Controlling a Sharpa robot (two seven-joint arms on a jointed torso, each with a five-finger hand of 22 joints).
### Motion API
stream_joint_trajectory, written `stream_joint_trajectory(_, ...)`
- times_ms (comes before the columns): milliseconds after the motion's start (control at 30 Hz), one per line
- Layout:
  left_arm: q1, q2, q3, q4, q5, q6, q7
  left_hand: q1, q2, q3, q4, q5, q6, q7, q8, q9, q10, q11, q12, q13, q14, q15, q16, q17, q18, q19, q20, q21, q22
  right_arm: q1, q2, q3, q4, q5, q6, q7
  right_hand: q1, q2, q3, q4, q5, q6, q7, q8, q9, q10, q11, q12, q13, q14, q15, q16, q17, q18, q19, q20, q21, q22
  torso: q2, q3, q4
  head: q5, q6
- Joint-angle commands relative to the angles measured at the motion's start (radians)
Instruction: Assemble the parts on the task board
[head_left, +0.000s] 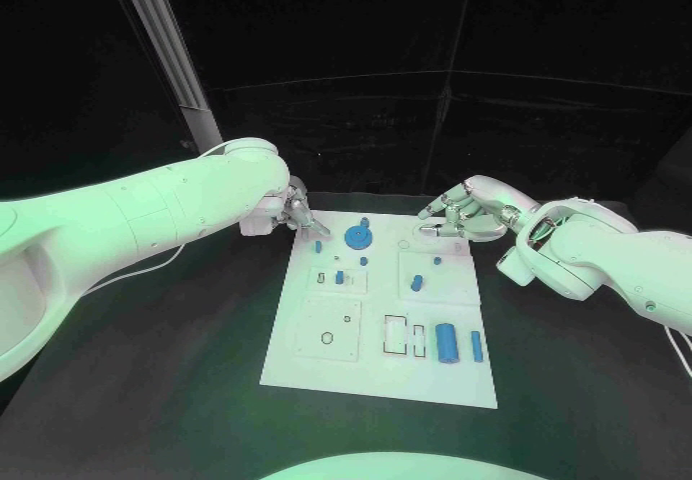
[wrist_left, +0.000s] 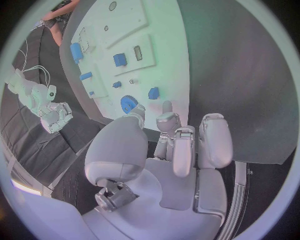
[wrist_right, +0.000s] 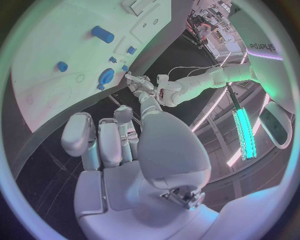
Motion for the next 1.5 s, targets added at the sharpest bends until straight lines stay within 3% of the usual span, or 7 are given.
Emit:
stream_joint_trajectory(33,-0.003,0.007,0.0,-0.007,-0.015,0.019,0.028,-0.007,0.0,-0.005,0.0,-0.004,0.008,-0.002,0.005,0.001,0.003,-0.002,0.005,0.001,0.106,0.001,0.003,0.263,-0.004,0.006,0.004,0.006,0.002,0.002,0.002,0.001,0.0,-0.001,0.007,0.009,-0.002,0.008,-0.005,-0.001,0.005,-0.001,-0.001,0.003,0.0,-0.007,-0.003,-0.007,-0.001,0.031,-0.005,-0.006,-0.001,0.013,-0.006,-0.002,-0.003,-0.001,0.0,0.0004,0.0,-0.002,-0.001)
stream_joint_trajectory(900,-0.013,0.027,-0.002,-0.022,-0.015,0.061,0.036,0.095,0.041,-0.017,-0.026,-0.003,0.013,-0.007,0.024,0.008,0.008,-0.007,0.015,0.004,0.106,-0.003,0.003,0.263,-0.006,0.011,0.0,0.011,0.014,0.002,0.008,0.001,-0.002,-0.001,0.008,0.01,0.0,0.01,-0.005,-0.001,0.005,-0.001,-0.001,0.003,0.0,-0.007,-0.003,-0.007,-0.002,0.031,-0.005,-0.006,-0.001,0.014,-0.006,-0.002,-0.004,-0.002,-0.001,0.0009,0.0011,-0.004,-0.004)
stream_joint_trajectory(1300,-0.014,0.03,-0.003,-0.024,-0.016,0.058,0.038,0.104,0.046,-0.016,-0.03,-0.003,0.014,-0.008,0.025,0.009,0.008,-0.008,0.015,0.003,0.106,-0.003,0.003,0.263,-0.006,0.011,0.0,0.01,0.014,0.002,0.01,0.001,-0.002,-0.001,0.01,0.01,0.0,0.01,-0.005,-0.001,0.005,-0.001,-0.001,0.003,0.0,-0.007,-0.003,-0.007,-0.002,0.031,-0.005,-0.006,-0.001,0.014,-0.006,-0.002,-0.004,-0.002,-0.001,0.0019,0.0008,-0.005,-0.005)
stream_joint_trajectory(1500,-0.015,0.032,-0.003,-0.025,-0.016,0.042,0.044,0.126,0.069,-0.003,-0.036,-0.001,0.015,-0.008,0.026,0.008,0.009,-0.008,0.015,0.003,0.106,-0.003,0.003,0.263,-0.006,0.011,0.0,0.01,0.015,0.002,0.011,0.001,-0.003,-0.001,0.01,0.011,0.0,0.01,-0.005,-0.001,0.005,-0.001,-0.001,0.003,0.0,-0.007,-0.003,-0.007,-0.002,0.031,-0.005,-0.006,-0.001,0.014,-0.006,-0.002,-0.004,-0.002,-0.001,0.0014,0.0013,-0.007,-0.006)
